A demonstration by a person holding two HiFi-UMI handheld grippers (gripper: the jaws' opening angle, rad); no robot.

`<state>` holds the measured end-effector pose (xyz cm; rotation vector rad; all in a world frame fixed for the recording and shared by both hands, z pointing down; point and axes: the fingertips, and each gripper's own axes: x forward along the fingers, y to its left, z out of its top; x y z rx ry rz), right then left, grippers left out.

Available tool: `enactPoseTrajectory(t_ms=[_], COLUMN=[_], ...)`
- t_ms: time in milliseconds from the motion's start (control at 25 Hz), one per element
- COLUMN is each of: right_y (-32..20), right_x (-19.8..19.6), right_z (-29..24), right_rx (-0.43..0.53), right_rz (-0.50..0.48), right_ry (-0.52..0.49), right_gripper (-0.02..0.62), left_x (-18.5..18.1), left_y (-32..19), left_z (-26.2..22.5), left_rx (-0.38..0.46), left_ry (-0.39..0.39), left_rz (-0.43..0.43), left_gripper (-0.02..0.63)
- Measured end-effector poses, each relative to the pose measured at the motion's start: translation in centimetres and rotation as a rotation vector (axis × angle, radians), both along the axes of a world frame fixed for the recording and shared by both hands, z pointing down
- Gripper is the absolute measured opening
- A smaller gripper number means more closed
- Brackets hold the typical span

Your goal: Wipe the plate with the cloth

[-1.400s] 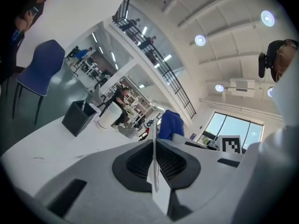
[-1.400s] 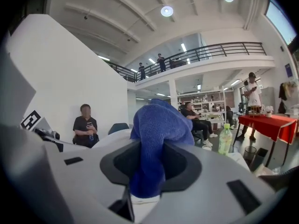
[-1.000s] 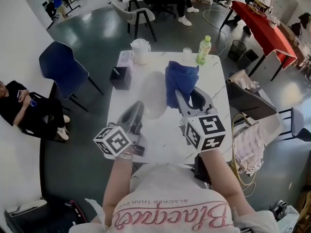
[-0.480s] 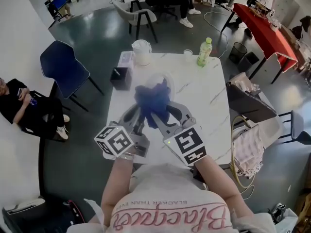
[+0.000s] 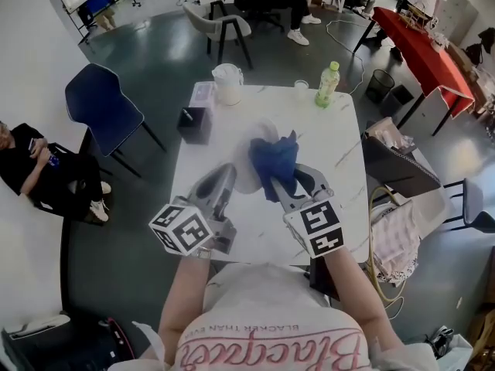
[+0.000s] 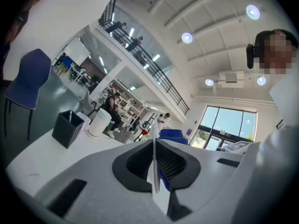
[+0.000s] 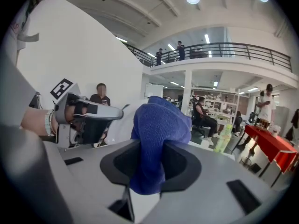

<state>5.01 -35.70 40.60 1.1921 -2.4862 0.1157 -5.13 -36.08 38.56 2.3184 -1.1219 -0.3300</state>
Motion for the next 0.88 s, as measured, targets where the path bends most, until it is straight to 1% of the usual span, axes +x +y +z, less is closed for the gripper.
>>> enactPoseTrajectory(t_ms=[120,200,320,440,560,680,800,880], right_y=[-1.1,-1.5,-1.7,-1.6,-1.0,-0.3,0.4,0.7], right_x=[3.0,4.5,6.0,6.9,6.9,5.9,4.3,3.1], right_z=[0.5,0.1,-1.2,-2.9,-5.2,-7.6,-9.3,-9.7], right_rx=[-0.027,-0.033,-0.016,0.012,0.053,0.097,0.124,0.127], right_rz=[0.103,0.143,0.175,0.179,0.141,0.071,-0.018,-0.083], right_ry=[-0.021,-0.056,-0.095,-0.123,-0.145,-0.154,-0.131,-0.092], right_gripper=[0.106,0.106,0.106,0.106,0.106,0.106,0.106,0.106], left_x=[-0.2,-0.4,-0.5,0.1,1.3,2.4,3.6,4.5], left_y=[-0.1,-0.2,-0.3,0.0,0.5,0.9,1.2,1.5], left_z=[-0.3,-0.5,-0.6,-0.9,-1.4,-1.2,-1.1,-0.8], left_rx=[0.056,0.1,0.189,0.318,0.462,0.606,0.75,0.846], left_ry=[-0.095,-0.186,-0.377,-0.588,-0.79,-0.997,-1.184,-1.287], left_rz=[0.006,0.0,-0.021,-0.03,-0.015,0.012,0.04,0.068], left_gripper=[0.015,0.015,0.015,0.015,0.015,0.015,0.015,0.015])
